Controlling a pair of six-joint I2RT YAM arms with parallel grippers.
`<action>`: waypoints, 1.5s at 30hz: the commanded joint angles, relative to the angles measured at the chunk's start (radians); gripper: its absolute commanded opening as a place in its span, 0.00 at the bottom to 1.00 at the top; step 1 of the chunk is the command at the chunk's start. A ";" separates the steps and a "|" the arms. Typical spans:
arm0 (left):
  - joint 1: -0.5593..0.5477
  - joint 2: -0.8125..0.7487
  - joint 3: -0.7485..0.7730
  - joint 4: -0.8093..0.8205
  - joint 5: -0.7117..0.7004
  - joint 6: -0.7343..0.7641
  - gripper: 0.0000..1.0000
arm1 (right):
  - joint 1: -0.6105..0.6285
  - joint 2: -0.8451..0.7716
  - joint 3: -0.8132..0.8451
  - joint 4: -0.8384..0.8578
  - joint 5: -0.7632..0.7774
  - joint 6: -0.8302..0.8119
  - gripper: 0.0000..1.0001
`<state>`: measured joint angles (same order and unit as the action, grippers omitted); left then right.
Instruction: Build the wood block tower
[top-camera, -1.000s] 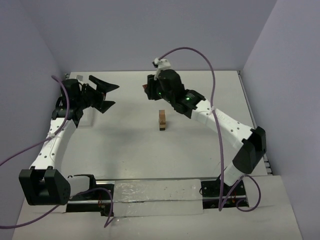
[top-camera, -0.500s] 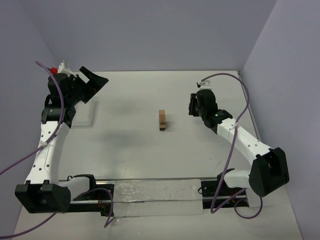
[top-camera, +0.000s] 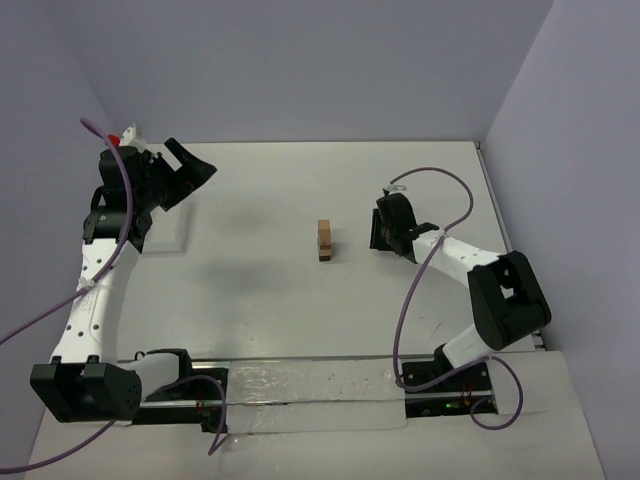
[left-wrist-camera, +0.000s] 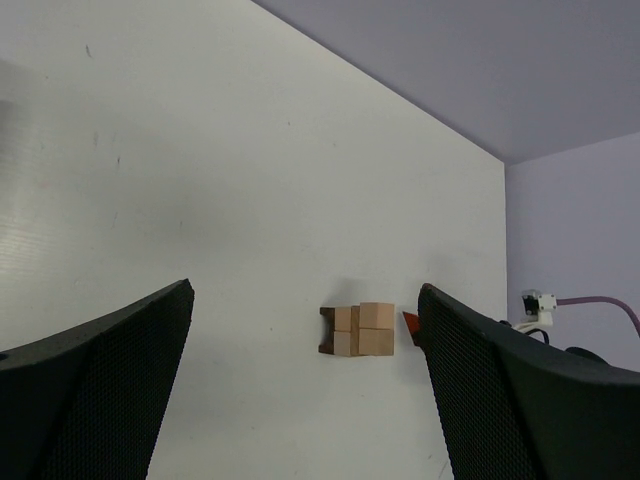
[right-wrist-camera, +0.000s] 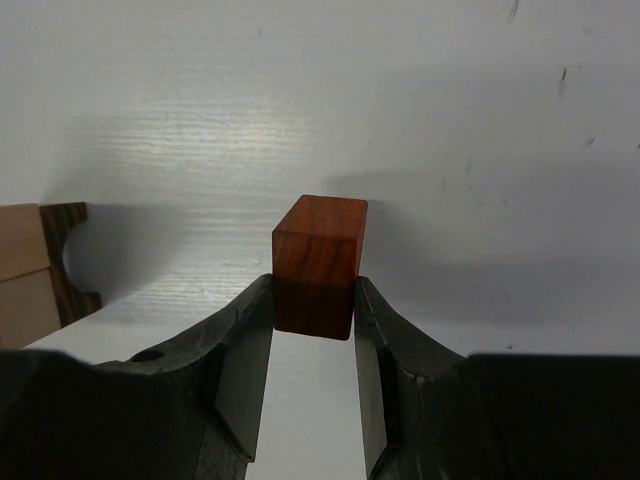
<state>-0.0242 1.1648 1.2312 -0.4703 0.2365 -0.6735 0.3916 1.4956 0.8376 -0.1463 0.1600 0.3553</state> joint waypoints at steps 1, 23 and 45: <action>0.006 -0.007 -0.012 0.025 0.006 0.003 0.99 | -0.004 0.040 0.009 0.036 0.001 0.049 0.00; 0.017 0.037 0.031 -0.004 0.074 0.005 0.99 | -0.008 0.079 0.181 -0.266 -0.062 0.044 1.00; 0.020 0.060 0.092 -0.061 -0.041 0.120 0.99 | -0.007 0.248 0.416 -0.545 -0.075 -0.018 0.75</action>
<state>-0.0148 1.2255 1.2835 -0.5305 0.2127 -0.5631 0.3898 1.7332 1.2110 -0.6374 0.0846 0.3485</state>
